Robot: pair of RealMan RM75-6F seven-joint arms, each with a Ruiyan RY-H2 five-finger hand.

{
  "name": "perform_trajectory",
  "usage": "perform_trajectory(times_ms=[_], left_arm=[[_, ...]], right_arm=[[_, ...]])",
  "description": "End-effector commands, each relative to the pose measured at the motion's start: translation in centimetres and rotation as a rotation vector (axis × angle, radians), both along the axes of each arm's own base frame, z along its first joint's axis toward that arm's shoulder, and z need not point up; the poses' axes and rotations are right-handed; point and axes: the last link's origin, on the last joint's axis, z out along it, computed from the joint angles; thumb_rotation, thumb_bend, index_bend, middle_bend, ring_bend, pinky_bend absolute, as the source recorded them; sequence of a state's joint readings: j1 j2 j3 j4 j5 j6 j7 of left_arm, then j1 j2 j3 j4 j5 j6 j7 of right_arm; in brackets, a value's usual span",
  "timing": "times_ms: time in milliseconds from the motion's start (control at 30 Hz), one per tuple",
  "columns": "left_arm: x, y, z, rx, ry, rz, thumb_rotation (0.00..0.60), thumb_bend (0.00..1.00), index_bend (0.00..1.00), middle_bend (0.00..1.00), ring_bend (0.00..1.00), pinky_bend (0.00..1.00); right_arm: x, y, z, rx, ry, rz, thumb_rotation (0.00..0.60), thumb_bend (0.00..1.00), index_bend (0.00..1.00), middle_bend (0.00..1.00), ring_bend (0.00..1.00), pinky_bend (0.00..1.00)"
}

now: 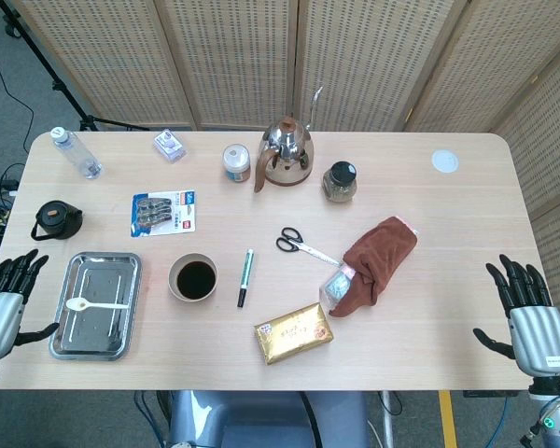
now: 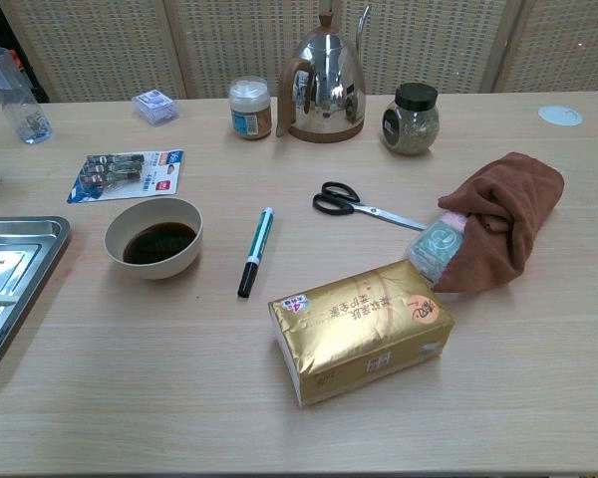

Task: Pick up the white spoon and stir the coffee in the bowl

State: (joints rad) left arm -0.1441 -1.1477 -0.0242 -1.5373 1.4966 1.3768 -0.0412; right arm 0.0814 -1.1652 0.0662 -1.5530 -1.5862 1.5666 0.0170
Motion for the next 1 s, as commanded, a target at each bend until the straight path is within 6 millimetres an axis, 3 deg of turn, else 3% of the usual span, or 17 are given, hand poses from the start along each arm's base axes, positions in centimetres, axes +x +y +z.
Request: perform_trajectory(times_ms=[33,167,367,667,1000], left_arm=[[-0.3,1.2,-1.9,-0.064,-0.027,0.024,0.600,0.01,0.29,0.00,0.00,0.00],[-0.3,2.3,-3.5,-0.080,-0.008,0.053,0.600,0.06,0.44,0.00,0.00,0.00],[0.5,4.6,-6.7,-0.141,0.027,0.070,0.600,0.09,0.49,0.00,0.00,0.00],[-0.2,5.4,-8.3,-0.158,0.042,0.088,0.600,0.29,0.50,0.00,0.00,0.00],[-0.8,5.8,-9.8,-0.222,0.007,0.080,0.600,0.30,0.50,0.00,0.00,0.00]], right_arm=[[0.1,0.0,0.4,-0.007,-0.010,-0.003,0.600,0.00,0.00,0.00,0.00,0.00],[0.0,0.0,0.5,0.002,-0.024,-0.013,0.600,0.00,0.00,0.00,0.00,0.00],[-0.1,0.0,0.7,0.018,-0.047,-0.022,0.600,0.00,0.00,0.00,0.00,0.00],[-0.2,-0.1,0.8,0.035,-0.066,-0.033,0.600,0.00,0.00,0.00,0.00,0.00],[-0.1,0.0,0.6,0.056,-0.081,-0.031,0.600,0.00,0.00,0.00,0.00,0.00]])
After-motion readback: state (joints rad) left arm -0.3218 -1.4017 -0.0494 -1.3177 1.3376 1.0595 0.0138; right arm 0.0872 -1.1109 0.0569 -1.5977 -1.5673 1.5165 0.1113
